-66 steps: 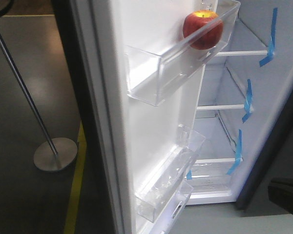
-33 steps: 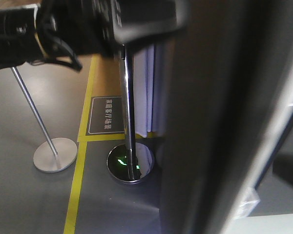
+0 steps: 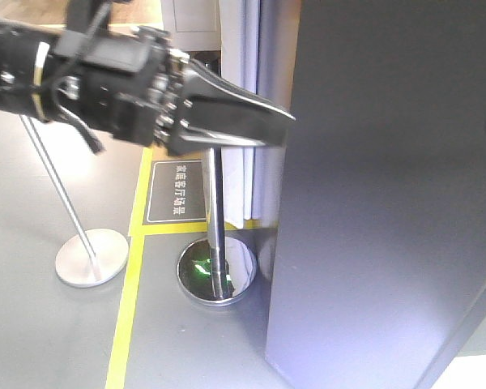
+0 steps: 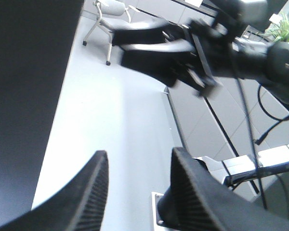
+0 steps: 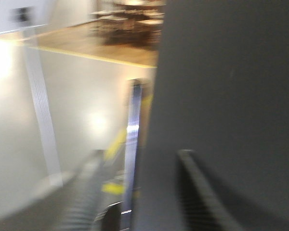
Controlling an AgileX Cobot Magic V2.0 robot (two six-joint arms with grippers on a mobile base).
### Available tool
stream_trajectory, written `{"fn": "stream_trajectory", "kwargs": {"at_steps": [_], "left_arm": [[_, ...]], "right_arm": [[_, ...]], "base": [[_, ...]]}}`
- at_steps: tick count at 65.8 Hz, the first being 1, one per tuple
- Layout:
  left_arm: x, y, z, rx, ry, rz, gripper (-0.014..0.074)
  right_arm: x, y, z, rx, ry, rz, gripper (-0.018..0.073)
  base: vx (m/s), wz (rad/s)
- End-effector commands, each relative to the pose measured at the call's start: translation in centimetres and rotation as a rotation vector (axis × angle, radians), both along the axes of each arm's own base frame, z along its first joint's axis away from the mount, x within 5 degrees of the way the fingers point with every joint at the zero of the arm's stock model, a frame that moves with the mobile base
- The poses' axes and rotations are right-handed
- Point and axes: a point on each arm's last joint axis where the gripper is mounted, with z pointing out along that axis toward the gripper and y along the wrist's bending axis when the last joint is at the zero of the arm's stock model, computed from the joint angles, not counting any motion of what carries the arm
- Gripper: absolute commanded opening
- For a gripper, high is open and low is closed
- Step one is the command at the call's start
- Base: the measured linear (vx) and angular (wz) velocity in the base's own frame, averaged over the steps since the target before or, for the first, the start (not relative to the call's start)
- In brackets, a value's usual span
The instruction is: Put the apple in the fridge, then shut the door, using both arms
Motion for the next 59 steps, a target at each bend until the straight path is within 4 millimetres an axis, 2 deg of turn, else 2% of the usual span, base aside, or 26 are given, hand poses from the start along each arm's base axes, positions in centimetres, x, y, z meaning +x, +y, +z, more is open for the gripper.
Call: {"fn": "stream_trajectory", "kwargs": {"at_steps": [1, 6, 18, 28, 49, 59], "left_arm": [[-0.5, 1.0, 1.6, 0.01, -0.076, 0.041, 0.0281], [-0.1, 1.5, 1.6, 0.011, -0.076, 0.062, 0.0281], [1.0, 3.0, 1.7, 0.01, -0.08, 0.138, 0.0281], [1.5, 3.8, 1.7, 0.011, -0.081, 0.173, 0.0281], [2.3, 5.2, 1.7, 0.011, -0.083, 0.238, 0.0281], [2.6, 5.7, 1.7, 0.012, -0.084, 0.256, 0.0281]], "right_arm": [[3.3, -1.3, 1.7, 0.012, -0.095, -0.131, 0.0578], [6.5, -2.6, 1.7, 0.015, -0.068, -0.206, 0.0615], [13.1, -5.9, 1.3, 0.026, 0.0, -0.32, 0.0582], [17.5, -6.5, 1.0, 0.024, 0.024, -0.323, 0.057], [24.1, -7.5, 0.0, 0.025, 0.016, -0.338, 0.057], [26.1, -7.8, -0.3, 0.031, 0.013, -0.337, 0.057]], "base": [[0.0, 0.0], [0.0, 0.0], [0.0, 0.0], [0.0, 0.0], [0.0, 0.0], [0.0, 0.0]]}}
